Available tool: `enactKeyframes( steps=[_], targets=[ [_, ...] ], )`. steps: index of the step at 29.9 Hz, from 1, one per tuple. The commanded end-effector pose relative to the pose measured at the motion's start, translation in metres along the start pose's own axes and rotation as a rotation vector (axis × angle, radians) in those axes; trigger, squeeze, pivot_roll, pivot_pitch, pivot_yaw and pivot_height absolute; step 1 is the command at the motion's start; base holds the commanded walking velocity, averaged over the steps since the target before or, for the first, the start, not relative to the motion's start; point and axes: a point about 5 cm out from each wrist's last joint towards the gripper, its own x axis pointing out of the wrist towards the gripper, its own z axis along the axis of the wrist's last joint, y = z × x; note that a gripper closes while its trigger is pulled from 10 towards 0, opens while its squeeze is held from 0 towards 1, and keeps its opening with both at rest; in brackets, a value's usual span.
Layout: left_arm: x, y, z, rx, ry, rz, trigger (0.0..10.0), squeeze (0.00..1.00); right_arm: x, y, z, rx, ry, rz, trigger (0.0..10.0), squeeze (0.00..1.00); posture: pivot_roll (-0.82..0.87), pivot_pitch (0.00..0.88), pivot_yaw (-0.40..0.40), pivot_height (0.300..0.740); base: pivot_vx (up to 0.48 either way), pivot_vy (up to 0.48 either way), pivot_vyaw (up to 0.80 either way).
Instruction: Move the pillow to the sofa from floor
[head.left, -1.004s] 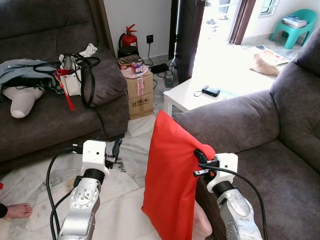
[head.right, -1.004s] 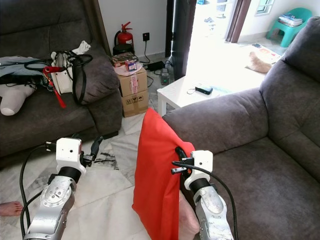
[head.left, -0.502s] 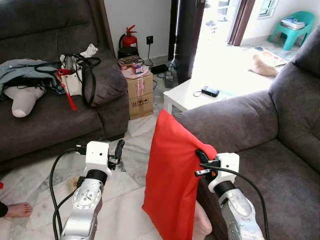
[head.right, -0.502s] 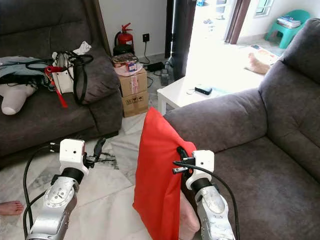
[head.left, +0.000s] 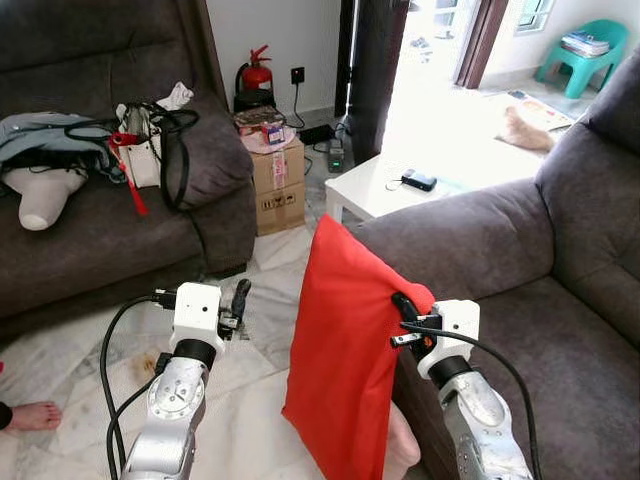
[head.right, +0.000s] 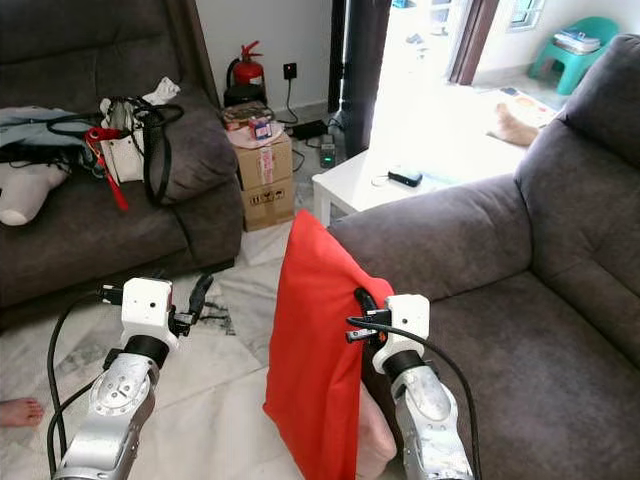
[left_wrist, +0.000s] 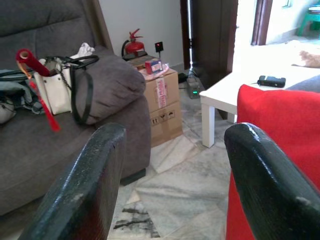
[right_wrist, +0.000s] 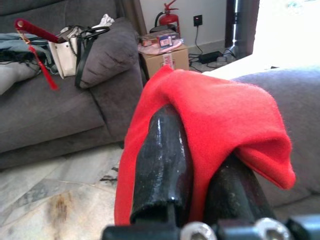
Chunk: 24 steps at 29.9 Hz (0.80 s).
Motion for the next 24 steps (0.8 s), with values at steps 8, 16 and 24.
enactKeyframes(
  steps=[8,16,24],
  targets=[
    [0.0,0.0004,0.0008,-0.023,-0.009,0.003,10.0,0.0,0.0111,-0.003,0.0299,-0.019,-0.148,-0.007,10.0,0.0,0.0,0.0,-0.054,0.74,0.0,0.316,0.0],
    [-0.0001,0.0005,0.0004,-0.031,-0.009,0.002,10.0,0.0,0.0116,-0.0038,0.0297,-0.003,-0.146,-0.01,10.0,0.0,0.0,0.0,-0.054,0.74,0.0,0.388,0.0],
    [0.0,-0.0001,0.0005,-0.029,-0.017,-0.004,10.0,0.0,0.0126,-0.0052,0.0293,-0.007,-0.139,-0.011,10.0,0.0,0.0,0.0,-0.051,0.74,0.0,0.228,-0.67]
  ],
)
